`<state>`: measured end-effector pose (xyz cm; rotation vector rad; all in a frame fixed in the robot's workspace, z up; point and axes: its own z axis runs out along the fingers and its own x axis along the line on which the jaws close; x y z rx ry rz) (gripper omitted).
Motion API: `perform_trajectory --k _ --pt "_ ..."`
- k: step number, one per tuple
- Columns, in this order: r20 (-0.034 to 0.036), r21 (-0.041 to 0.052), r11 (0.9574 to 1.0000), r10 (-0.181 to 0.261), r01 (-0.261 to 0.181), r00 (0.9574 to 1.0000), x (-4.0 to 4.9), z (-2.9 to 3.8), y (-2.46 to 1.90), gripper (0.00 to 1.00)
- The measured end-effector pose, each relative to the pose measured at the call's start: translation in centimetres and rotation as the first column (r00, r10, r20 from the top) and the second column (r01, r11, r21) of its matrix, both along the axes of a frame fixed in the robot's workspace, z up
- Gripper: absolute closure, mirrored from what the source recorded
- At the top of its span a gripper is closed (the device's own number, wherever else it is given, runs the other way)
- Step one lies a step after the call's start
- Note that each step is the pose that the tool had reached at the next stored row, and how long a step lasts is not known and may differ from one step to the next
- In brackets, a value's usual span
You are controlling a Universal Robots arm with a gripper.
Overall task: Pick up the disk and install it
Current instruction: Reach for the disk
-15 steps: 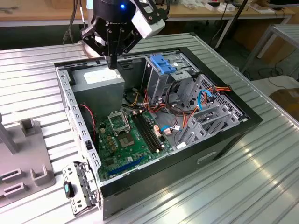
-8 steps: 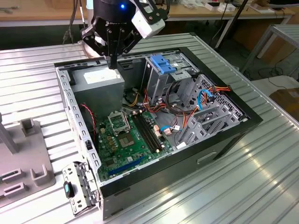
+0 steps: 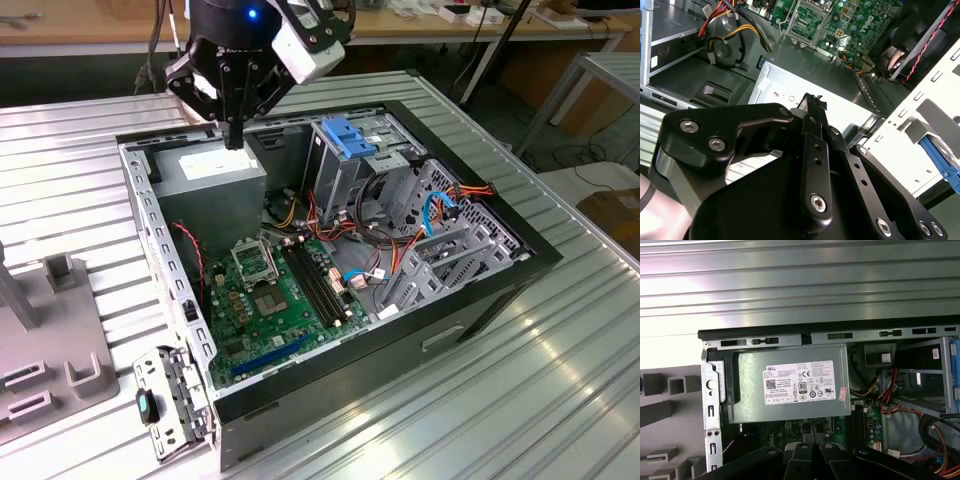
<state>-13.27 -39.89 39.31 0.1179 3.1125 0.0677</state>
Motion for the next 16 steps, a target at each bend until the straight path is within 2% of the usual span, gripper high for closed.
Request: perform_trajectory --k 6,9,16 --pt "0.0000 -0.0001 1.0000 0.000 0.000 1.0000 -1.22 -0.01 0.00 0.89" --pt "0.0002 0.0000 1.0000 0.000 0.000 1.0000 -2.37 -0.03 0.00 0.89" --pt "0.0002 0.0000 1.0000 0.000 0.000 1.0000 -3.61 -0.03 0.00 0.89"
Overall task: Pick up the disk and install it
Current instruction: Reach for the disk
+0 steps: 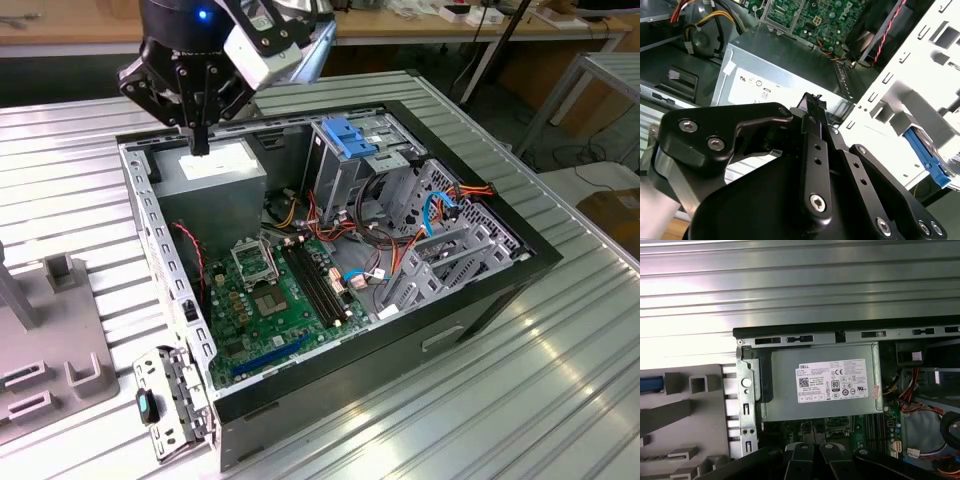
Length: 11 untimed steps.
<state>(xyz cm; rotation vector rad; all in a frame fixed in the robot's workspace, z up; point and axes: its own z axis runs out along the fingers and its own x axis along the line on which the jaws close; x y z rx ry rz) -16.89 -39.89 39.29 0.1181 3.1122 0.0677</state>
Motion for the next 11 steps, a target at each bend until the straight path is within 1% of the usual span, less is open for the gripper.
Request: perform_trajectory --k 4,11 --pt "0.0001 0.0000 1.0000 0.000 0.000 1.0000 -0.88 -0.01 0.00 0.89" --pt "0.0001 0.0000 1.0000 0.000 0.000 1.0000 -0.98 0.00 0.00 0.89"
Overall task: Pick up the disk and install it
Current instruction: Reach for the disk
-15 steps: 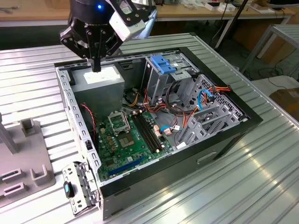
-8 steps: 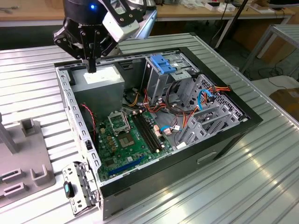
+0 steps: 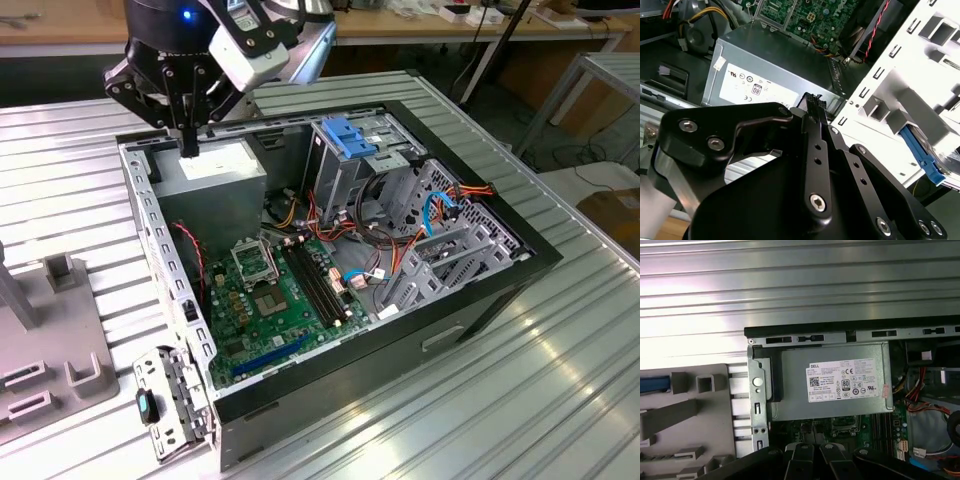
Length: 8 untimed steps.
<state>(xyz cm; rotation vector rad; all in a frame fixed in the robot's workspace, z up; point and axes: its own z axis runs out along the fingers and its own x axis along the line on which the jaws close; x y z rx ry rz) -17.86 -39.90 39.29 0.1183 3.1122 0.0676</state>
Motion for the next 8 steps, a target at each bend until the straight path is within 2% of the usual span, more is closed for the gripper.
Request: perform_trajectory --k 8 --pt "0.0000 0.0000 1.0000 0.000 0.000 1.0000 -2.19 0.00 0.00 0.89"
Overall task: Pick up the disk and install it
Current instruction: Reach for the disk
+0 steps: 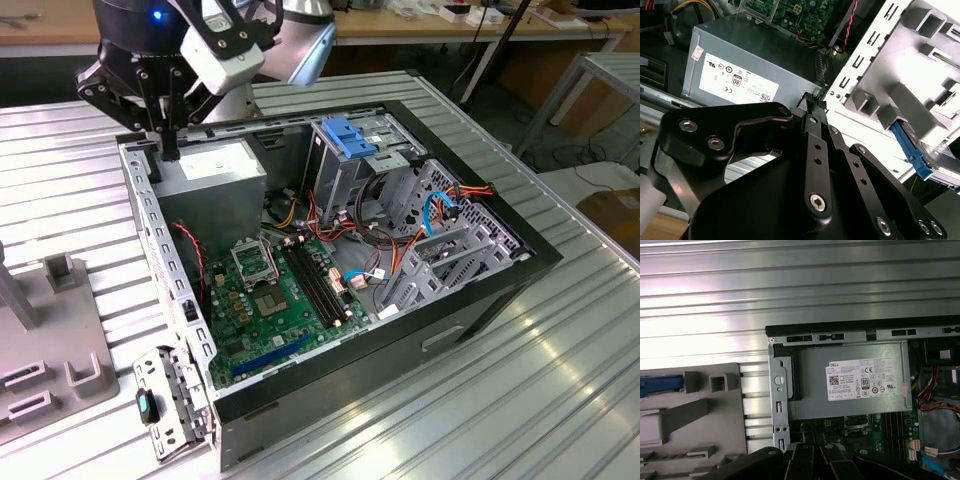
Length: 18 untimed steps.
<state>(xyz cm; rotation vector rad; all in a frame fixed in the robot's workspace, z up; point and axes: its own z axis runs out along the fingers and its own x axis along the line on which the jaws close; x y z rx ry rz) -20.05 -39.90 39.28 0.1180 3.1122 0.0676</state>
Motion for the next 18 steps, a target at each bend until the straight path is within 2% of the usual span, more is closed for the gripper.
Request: perform_trajectory --k 6,10,12,16,18 --pt "0.0000 0.0000 1.0000 0.000 0.000 1.0000 -1.11 -0.01 0.00 0.89" --pt "0.0000 0.0000 1.0000 0.000 0.000 1.0000 -2.87 -0.03 0.00 0.89" --pt "0.0000 0.0000 1.0000 0.000 0.000 1.0000 -3.39 -0.03 0.00 0.89" --pt "0.0001 0.0001 1.0000 0.000 0.000 1.0000 -5.32 -0.04 0.00 0.89" --pt "0.0000 0.0000 1.0000 0.000 0.000 1.0000 -5.76 -0.04 0.00 0.89"
